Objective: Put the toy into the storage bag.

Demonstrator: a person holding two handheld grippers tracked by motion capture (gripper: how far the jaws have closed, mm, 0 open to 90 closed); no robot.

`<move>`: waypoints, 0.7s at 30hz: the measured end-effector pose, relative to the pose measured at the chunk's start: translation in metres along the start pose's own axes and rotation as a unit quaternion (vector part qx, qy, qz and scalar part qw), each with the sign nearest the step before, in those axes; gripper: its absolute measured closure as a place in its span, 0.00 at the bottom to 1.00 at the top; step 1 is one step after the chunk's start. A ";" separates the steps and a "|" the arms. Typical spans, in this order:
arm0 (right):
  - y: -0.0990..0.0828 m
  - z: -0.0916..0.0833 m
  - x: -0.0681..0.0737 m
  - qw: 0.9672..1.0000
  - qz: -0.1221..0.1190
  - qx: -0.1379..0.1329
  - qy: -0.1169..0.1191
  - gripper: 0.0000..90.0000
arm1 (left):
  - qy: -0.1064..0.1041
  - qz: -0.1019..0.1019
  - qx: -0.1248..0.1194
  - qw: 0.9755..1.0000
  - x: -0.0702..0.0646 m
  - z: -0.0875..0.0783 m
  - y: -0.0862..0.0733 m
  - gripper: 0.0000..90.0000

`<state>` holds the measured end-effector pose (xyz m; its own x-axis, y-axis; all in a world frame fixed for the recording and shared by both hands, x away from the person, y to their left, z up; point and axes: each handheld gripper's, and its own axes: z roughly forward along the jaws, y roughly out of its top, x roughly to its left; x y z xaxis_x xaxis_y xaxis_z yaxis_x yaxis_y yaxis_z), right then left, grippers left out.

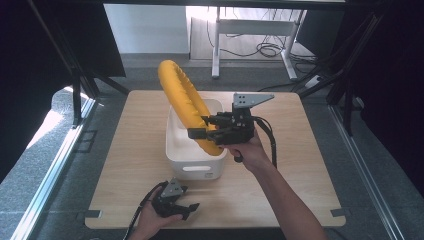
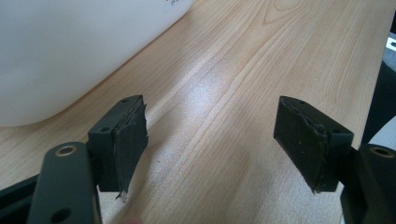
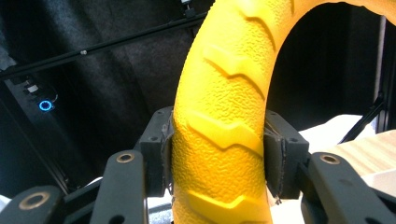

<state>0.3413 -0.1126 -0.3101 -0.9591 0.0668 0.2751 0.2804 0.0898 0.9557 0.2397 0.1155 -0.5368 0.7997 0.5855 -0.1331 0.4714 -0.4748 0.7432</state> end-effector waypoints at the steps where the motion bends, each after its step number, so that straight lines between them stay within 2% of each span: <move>1: -0.001 0.001 0.000 1.000 0.000 0.001 0.001 0.57 | 0.000 0.001 0.000 1.000 0.000 0.000 0.000 0.29; 21: -0.018 0.011 -0.018 0.999 0.021 0.029 0.001 0.57 | 0.002 0.002 0.001 1.000 0.000 0.000 0.000 0.29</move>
<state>0.3533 -0.1049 -0.3335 -0.9466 0.0703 0.3148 0.3219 0.1453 0.9356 0.2398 0.1156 -0.5369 0.8001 0.5862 -0.1272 0.4689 -0.4790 0.7421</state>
